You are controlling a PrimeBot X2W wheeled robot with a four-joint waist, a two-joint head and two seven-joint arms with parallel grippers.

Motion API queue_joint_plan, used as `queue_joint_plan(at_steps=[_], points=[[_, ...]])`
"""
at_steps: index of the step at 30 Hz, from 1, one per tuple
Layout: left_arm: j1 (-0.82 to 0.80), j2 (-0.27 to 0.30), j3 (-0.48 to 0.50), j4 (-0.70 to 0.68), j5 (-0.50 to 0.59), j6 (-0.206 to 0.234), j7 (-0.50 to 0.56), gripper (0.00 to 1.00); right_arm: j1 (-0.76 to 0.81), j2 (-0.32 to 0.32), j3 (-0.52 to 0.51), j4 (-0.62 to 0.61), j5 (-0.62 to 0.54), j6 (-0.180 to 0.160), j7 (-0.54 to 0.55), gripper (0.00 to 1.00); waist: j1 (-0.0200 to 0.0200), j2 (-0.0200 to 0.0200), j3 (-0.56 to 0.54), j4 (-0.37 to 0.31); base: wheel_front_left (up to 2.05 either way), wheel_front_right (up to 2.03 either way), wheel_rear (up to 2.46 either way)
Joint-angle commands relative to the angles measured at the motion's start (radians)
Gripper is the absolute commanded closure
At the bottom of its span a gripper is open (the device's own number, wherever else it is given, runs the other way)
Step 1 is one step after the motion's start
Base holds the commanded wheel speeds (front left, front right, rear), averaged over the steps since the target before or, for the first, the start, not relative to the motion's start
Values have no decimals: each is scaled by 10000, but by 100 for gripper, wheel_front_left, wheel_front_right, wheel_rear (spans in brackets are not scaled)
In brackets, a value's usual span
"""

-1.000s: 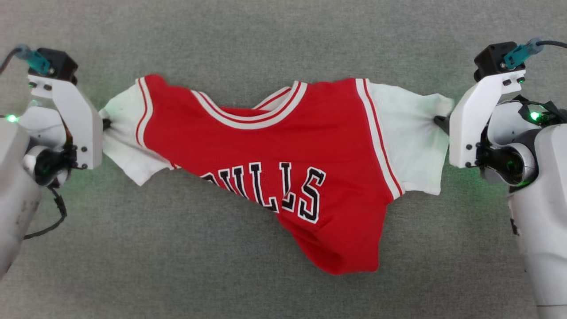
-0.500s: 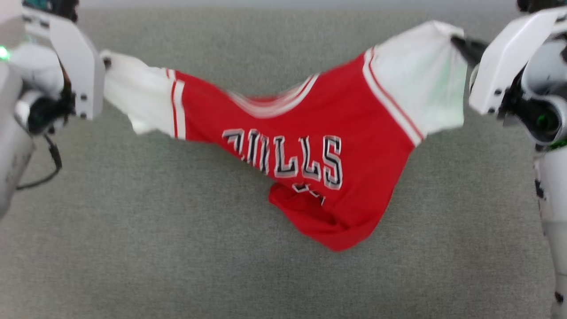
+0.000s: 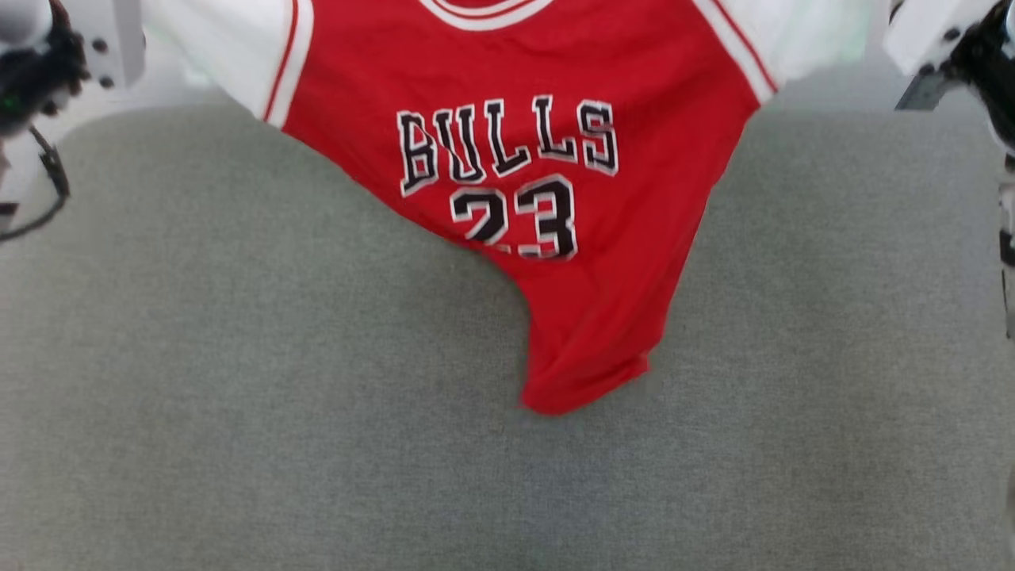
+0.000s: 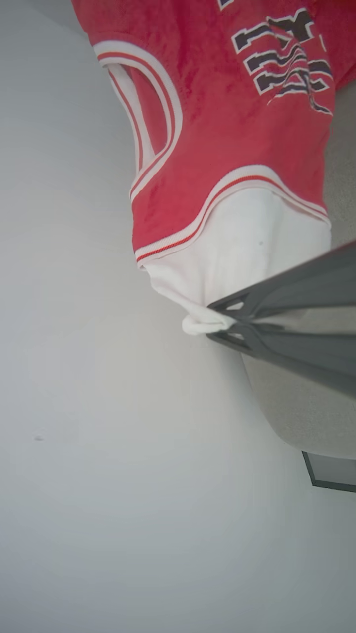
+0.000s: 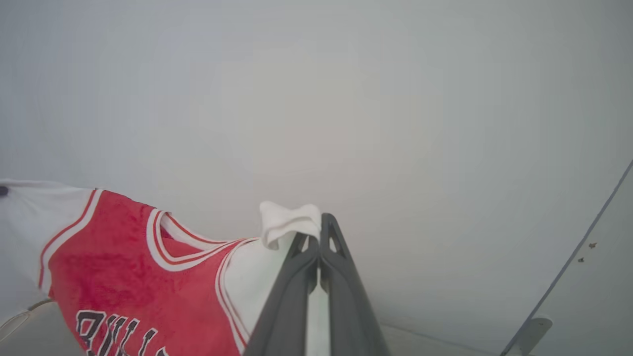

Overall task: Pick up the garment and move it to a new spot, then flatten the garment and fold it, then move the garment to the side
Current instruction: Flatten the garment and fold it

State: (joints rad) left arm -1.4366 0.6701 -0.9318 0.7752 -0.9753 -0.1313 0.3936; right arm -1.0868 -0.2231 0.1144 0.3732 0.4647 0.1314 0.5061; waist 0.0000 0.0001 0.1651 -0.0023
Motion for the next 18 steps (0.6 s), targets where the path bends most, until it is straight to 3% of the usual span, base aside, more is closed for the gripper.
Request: queue_joint_plan(at_steps=[1,18], points=[[-258,10,36,83,90,21,-156,100,-323,-23,43,123,-11,-15,-277,100,0,-1,-306,19,0,0,0],[-1599,-537,234,729,246,31,-1029,100,-2251,-77,711,1888,-311,-15,-2005,100,0,-1,35,-45,0,0,0]])
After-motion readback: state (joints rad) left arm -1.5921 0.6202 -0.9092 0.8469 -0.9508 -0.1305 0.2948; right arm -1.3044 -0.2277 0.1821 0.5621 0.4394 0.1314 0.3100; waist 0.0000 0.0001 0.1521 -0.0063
